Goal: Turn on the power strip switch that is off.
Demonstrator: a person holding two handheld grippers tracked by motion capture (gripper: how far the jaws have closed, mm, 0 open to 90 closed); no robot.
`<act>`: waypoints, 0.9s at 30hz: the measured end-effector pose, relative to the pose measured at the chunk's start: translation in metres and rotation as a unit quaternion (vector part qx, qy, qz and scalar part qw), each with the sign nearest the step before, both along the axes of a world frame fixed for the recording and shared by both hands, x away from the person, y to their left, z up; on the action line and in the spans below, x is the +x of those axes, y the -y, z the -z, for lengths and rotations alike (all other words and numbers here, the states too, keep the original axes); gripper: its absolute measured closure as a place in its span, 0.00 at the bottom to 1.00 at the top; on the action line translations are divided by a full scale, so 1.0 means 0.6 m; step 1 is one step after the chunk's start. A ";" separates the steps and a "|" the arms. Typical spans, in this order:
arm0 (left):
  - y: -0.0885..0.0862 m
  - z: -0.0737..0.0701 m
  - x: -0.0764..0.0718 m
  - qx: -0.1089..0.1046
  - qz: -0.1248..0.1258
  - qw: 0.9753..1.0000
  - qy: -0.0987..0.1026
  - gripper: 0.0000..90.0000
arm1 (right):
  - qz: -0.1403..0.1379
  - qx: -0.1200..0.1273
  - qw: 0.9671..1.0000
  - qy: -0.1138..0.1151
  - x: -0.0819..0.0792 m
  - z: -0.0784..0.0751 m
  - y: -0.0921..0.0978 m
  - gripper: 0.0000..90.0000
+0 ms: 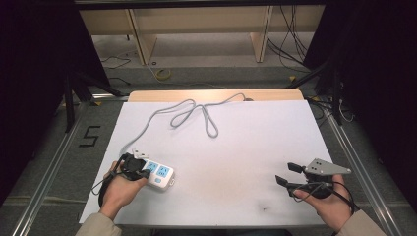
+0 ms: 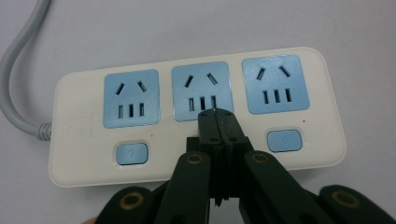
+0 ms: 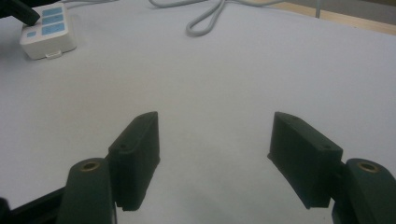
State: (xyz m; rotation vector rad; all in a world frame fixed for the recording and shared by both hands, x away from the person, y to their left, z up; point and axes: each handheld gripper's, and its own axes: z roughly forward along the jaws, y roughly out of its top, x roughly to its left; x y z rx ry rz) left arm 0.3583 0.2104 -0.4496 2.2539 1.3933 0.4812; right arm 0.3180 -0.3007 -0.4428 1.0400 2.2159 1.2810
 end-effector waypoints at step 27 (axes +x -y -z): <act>-0.002 -0.004 -0.001 0.002 0.000 1.000 0.010 1.00 | 0.000 -0.001 1.000 0.001 0.001 0.000 0.000 0.37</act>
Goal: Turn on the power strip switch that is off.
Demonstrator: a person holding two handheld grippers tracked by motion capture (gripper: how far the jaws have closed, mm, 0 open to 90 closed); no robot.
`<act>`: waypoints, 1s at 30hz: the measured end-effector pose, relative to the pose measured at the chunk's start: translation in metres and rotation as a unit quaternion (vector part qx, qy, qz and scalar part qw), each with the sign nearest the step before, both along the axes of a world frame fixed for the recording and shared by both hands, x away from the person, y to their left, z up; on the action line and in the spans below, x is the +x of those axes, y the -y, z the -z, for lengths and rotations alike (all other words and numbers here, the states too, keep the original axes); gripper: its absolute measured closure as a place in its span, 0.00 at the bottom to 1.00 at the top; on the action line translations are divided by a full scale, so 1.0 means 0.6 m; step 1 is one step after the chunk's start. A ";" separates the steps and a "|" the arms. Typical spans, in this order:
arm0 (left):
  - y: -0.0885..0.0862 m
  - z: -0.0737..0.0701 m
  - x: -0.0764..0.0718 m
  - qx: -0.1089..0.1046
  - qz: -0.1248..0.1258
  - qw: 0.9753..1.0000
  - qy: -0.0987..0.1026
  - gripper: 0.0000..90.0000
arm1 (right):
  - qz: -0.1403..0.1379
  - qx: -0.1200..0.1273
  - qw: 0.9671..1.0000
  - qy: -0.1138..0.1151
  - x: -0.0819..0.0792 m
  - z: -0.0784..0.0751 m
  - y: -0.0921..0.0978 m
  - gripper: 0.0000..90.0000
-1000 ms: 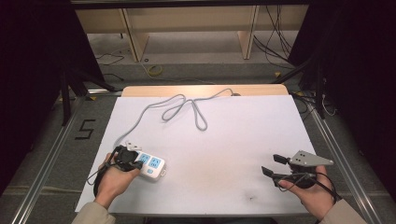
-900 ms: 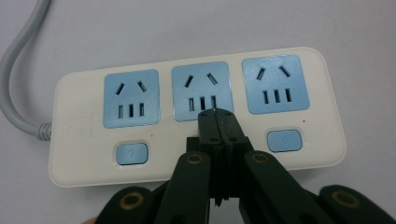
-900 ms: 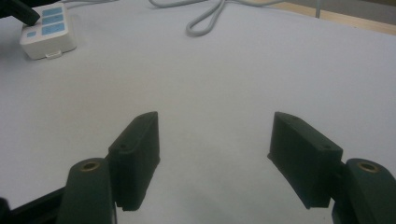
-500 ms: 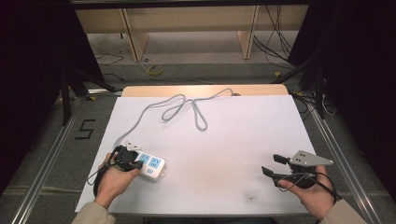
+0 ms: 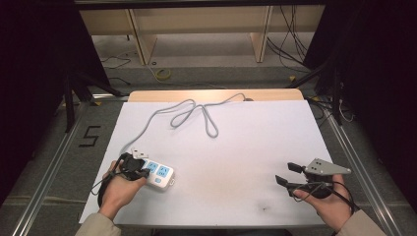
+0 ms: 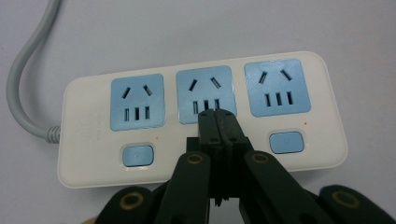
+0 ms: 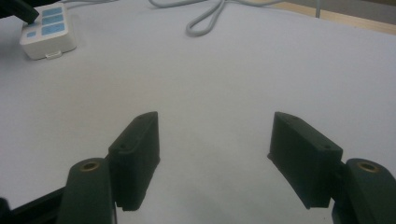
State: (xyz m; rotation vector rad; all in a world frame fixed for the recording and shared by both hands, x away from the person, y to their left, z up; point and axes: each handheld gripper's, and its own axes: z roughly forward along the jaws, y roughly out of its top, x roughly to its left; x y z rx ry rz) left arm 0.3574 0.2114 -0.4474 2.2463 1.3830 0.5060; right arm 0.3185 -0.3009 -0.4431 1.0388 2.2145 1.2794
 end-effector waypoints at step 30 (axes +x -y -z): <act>-0.016 -0.021 -0.020 -0.073 0.002 0.989 0.131 0.68 | -0.002 0.001 1.000 0.000 0.001 0.001 0.000 0.37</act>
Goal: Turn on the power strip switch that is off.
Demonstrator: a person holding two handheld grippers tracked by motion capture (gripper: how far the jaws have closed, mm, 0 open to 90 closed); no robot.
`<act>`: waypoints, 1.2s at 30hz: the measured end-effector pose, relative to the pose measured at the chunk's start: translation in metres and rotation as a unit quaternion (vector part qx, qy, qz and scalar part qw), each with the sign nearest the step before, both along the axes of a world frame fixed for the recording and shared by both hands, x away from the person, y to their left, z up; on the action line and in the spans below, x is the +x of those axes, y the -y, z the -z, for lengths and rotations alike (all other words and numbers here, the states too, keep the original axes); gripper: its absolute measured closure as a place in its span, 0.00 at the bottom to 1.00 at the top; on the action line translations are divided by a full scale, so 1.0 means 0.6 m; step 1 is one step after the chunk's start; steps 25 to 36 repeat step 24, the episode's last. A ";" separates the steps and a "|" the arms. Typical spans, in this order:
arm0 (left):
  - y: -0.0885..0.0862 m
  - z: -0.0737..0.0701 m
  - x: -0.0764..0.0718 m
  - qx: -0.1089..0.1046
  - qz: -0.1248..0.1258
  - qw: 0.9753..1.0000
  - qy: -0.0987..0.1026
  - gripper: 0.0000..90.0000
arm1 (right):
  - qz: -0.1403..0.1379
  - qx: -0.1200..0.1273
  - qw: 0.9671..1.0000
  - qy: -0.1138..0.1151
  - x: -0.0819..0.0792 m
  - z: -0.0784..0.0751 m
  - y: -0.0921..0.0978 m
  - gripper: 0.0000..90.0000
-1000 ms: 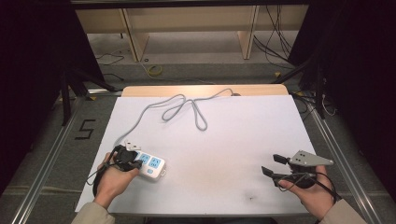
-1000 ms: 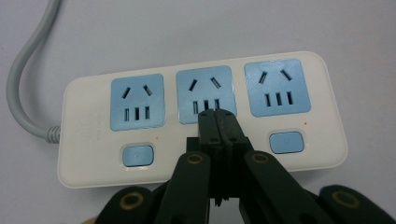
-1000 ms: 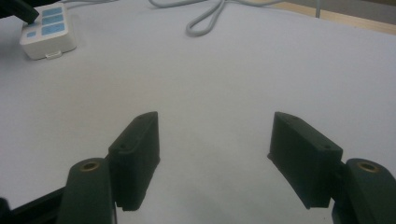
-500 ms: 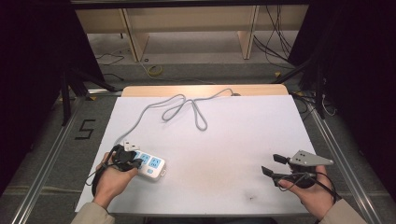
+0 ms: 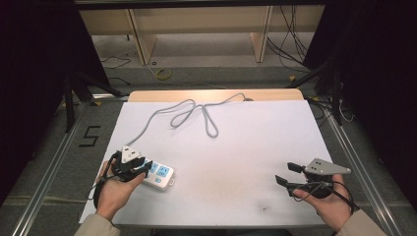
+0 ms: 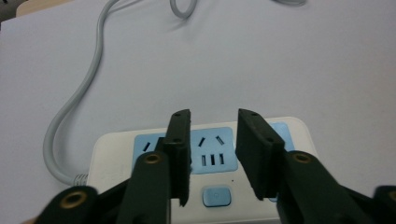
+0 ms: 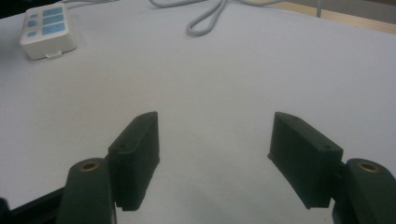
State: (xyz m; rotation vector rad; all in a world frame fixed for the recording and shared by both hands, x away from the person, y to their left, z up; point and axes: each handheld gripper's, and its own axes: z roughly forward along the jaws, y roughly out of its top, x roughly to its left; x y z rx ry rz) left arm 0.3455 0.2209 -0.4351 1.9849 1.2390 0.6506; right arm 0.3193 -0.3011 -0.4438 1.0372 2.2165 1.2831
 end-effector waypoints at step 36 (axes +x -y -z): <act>-0.016 0.012 -0.042 -0.020 0.022 0.999 0.041 0.26 | -0.007 -0.001 1.000 -0.001 0.004 0.003 -0.002 0.35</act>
